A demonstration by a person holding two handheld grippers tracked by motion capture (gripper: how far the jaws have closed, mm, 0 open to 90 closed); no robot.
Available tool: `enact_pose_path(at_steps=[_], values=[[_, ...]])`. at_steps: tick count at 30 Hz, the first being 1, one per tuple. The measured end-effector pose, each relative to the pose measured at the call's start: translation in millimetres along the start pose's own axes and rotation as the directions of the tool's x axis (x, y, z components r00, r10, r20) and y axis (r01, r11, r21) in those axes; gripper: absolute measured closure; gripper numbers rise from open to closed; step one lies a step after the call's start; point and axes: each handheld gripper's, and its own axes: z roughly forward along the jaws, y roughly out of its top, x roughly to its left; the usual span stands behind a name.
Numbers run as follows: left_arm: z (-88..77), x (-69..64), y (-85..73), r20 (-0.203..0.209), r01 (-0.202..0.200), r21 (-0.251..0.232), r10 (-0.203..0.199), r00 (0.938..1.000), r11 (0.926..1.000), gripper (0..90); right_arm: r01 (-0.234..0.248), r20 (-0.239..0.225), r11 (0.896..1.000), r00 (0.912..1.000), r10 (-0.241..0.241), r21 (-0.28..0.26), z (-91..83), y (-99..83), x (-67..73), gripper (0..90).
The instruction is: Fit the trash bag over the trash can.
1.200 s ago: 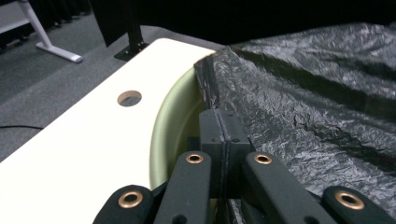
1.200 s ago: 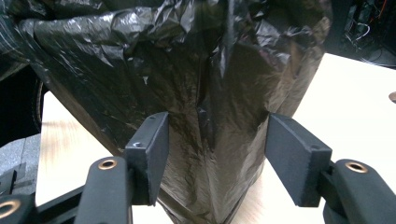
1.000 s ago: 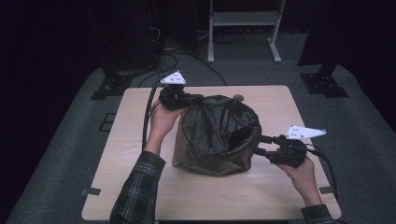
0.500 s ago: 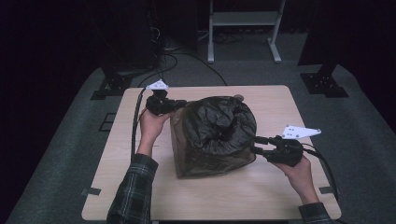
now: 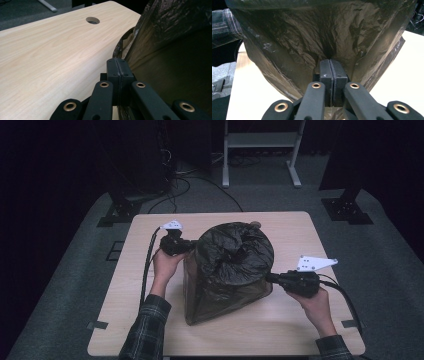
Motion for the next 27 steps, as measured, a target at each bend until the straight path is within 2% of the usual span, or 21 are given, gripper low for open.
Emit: enact_pose_path(at_steps=[2,7,10,14,15,17,19,21,24,27], values=[[1.7,-0.9,-1.1,0.008,-0.001,0.004,0.001,1.0000,1.0000,89.7,0.002,0.002,1.000,1.0000,-0.002,0.002,-0.9,-0.1,0.3,88.6],[1.6,-2.0,-1.9,0.016,0.002,0.002,-0.002,0.9999,1.0000,89.7,0.001,-0.012,1.000,0.9999,-0.001,-0.026,-3.7,0.7,2.9,47.3],[0.0,-3.1,-2.3,0.017,-0.001,0.001,0.001,0.9999,1.0000,89.7,0.004,-0.010,0.998,0.9999,-0.005,-0.061,-5.2,1.4,7.0,30.5],[-2.2,-4.4,-1.7,0.015,-0.006,0.000,0.006,0.9999,1.0000,89.7,-0.021,-0.034,0.993,0.9993,0.017,-0.118,-5.4,5.6,9.8,24.7],[-2.6,-4.7,-1.4,0.015,-0.005,-0.003,0.005,0.9999,1.0000,89.6,-0.027,-0.025,0.992,0.9994,0.024,-0.126,-6.1,7.6,10.5,24.3],[-3.2,-5.1,-0.7,0.014,-0.007,-0.003,0.007,0.9999,1.0000,89.7,-0.023,-0.008,0.988,0.9997,0.022,-0.150,-7.8,11.5,12.4,27.3],[-3.3,-5.4,-0.3,0.017,-0.008,-0.003,0.008,0.9998,1.0000,89.7,-0.012,-0.001,0.986,0.9999,0.012,-0.165,-8.9,14.5,14.4,38.2],[-3.0,-5.7,0.0,0.019,-0.008,-0.003,0.009,0.9998,1.0000,89.7,0.007,0.016,0.987,0.9999,-0.004,-0.163,-9.2,16.1,16.3,53.2],[-2.3,-6.5,0.8,0.024,-0.014,-0.002,0.014,0.9996,0.9999,89.7,-0.004,0.001,0.985,1.0000,0.004,-0.173,-8.2,16.7,16.5,72.2],[-1.7,-7.6,1.7,0.025,-0.015,-0.002,0.015,0.9996,0.9999,89.7,0.012,0.009,0.987,0.9999,-0.011,-0.159,-6.5,16.8,17.4,89.6]])
